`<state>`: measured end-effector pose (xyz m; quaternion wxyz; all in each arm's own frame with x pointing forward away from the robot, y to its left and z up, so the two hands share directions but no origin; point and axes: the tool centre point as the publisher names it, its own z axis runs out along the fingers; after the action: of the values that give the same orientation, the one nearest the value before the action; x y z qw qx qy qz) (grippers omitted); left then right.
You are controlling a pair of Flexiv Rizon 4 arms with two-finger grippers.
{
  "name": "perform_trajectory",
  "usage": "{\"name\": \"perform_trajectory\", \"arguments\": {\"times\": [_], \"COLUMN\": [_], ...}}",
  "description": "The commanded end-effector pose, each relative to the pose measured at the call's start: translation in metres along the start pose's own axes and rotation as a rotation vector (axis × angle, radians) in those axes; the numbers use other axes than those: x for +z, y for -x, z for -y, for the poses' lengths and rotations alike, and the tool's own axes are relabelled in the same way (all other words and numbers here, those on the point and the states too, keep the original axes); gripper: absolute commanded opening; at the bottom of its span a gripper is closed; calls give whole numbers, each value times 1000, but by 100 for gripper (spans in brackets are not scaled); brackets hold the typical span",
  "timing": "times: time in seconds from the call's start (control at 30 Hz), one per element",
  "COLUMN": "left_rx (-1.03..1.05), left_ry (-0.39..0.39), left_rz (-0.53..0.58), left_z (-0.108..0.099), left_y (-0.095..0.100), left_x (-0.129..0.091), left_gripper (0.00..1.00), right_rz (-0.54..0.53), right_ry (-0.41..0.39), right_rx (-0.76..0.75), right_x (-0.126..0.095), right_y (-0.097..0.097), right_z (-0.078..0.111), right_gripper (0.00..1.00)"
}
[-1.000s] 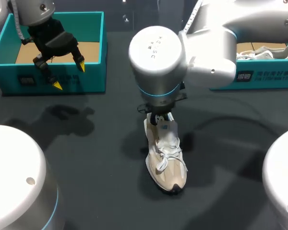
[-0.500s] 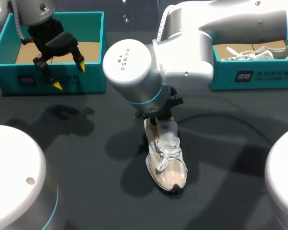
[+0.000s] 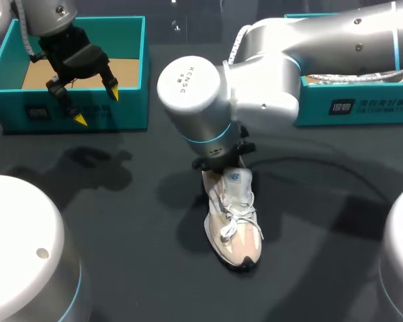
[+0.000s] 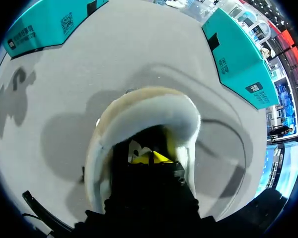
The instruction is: Take the shoe out of the shoebox, open the shoe tongue, remove and reinsert the insole, then place the shoe into the shoebox
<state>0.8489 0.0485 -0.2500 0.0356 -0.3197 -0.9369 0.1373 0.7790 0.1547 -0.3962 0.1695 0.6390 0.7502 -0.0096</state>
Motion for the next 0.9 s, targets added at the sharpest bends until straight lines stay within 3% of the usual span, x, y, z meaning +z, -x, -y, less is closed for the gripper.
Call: {"name": "perform_trajectory", "arguments": {"times": [0.03, 0.23, 0.33, 0.6, 0.9], "left_rx": [1, 1, 1, 1, 1], "left_ry": [3, 3, 3, 3, 3], "left_rz": [1, 1, 1, 1, 1], "left_z": [0, 0, 0, 0, 0], "left_y": [-1, -1, -1, -1, -1], "left_x": [0, 0, 0, 0, 0], "left_gripper": [100, 100, 100, 100, 100], "right_rz": [-15, -22, -35, -117, -196], "right_ry": [4, 33, 6, -119, -179], "right_rx": [-10, 9, 38, 74, 57], "right_x": [4, -21, -26, 9, 25], "right_y": [1, 3, 4, 6, -16], "right_z": [-3, -9, -9, 3, 14], "right_gripper": [0, 0, 0, 0, 0]}}
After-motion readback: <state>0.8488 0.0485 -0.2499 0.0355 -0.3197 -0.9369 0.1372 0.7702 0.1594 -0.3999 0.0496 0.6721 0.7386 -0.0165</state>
